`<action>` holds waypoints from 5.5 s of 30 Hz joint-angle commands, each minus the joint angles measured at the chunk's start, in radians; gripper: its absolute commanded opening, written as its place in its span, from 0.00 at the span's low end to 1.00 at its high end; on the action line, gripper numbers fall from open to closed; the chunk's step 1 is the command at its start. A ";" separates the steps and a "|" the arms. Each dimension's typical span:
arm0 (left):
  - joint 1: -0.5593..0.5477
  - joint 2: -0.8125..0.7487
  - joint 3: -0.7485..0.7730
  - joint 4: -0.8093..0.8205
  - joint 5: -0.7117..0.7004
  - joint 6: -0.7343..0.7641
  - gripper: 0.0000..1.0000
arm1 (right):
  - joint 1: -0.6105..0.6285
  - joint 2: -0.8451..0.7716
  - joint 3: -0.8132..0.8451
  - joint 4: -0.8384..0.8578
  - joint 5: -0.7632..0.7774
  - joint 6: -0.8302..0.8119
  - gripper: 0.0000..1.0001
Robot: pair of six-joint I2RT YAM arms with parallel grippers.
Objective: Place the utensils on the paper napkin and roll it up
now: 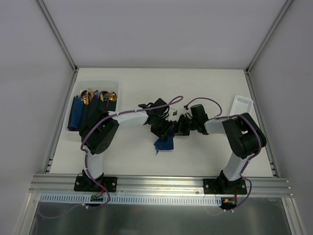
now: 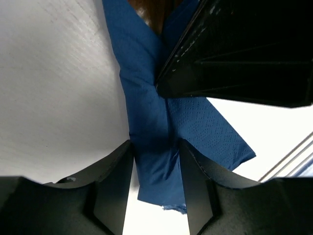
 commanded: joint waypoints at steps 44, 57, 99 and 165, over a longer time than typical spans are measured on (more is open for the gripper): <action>0.122 0.206 0.110 -0.103 0.106 -0.093 0.33 | 0.024 -0.010 -0.091 -0.100 0.206 -0.112 0.00; 0.090 0.248 0.110 -0.103 0.055 -0.104 0.27 | 0.024 -0.016 -0.091 -0.088 0.199 -0.110 0.00; 0.116 -0.026 -0.005 0.052 0.222 -0.039 0.00 | -0.037 -0.313 -0.178 -0.001 0.128 0.029 0.79; 0.184 -0.268 -0.101 0.130 0.574 -0.178 0.29 | -0.017 -0.247 -0.364 1.111 -0.096 0.481 0.00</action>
